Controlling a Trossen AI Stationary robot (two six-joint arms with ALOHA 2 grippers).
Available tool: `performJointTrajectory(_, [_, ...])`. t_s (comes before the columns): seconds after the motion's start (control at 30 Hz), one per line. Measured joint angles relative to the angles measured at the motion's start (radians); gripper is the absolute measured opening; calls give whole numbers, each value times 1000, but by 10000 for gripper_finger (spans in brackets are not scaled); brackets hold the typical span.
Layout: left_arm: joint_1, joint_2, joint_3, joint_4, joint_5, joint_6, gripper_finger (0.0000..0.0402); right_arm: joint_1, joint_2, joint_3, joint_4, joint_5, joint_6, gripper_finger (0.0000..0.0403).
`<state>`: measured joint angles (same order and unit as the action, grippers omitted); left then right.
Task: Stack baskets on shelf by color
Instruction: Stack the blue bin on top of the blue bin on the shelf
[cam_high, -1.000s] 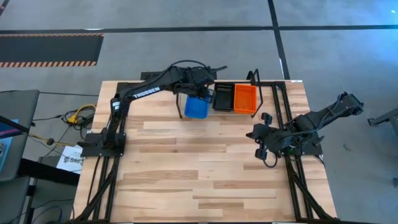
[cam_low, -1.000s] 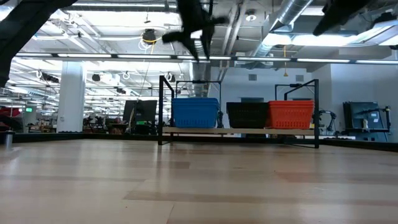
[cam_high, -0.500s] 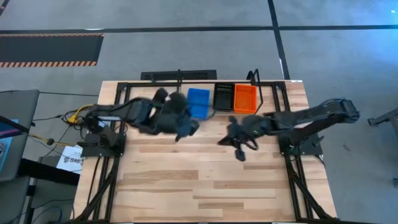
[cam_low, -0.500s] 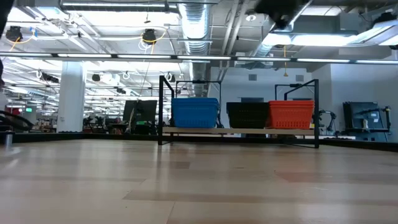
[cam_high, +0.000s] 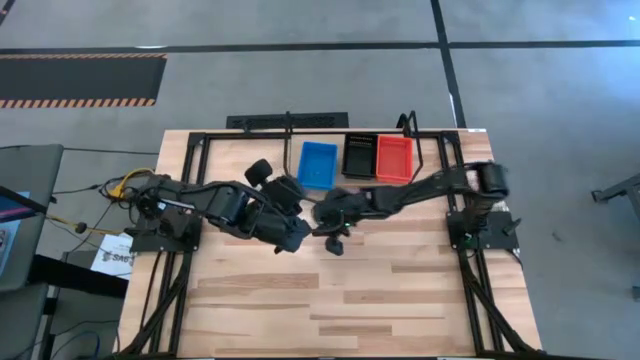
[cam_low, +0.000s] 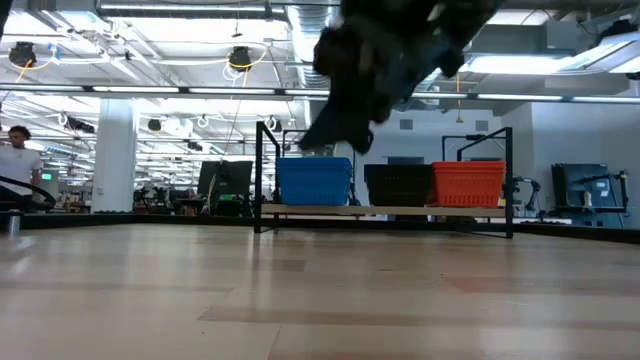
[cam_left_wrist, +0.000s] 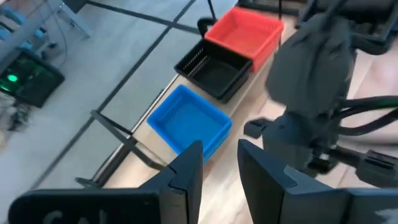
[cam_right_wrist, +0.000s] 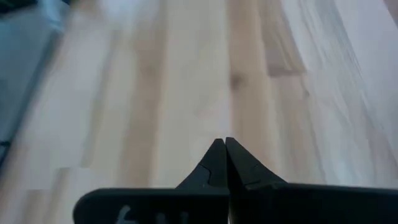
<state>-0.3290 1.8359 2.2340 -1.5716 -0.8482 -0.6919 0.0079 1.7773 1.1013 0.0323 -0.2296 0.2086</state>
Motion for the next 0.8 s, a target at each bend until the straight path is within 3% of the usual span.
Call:
performJointTrajectory(0.17, [16,1,-42,1,6,55,89,-19,112,125,-132,111,-53,0])
performJointTrajectory(0.4, [28,1,-59,1,3,97,89,-46,135,283,-331,287,-196,1])
performJointTrajectory(0.57, [28,1,-59,0,-26,106,89,-73,133,313,-395,417,-239,1])
performJointTrajectory(0.8, [29,1,-58,0,-36,124,89,-97,134,313,-435,438,-237,1])
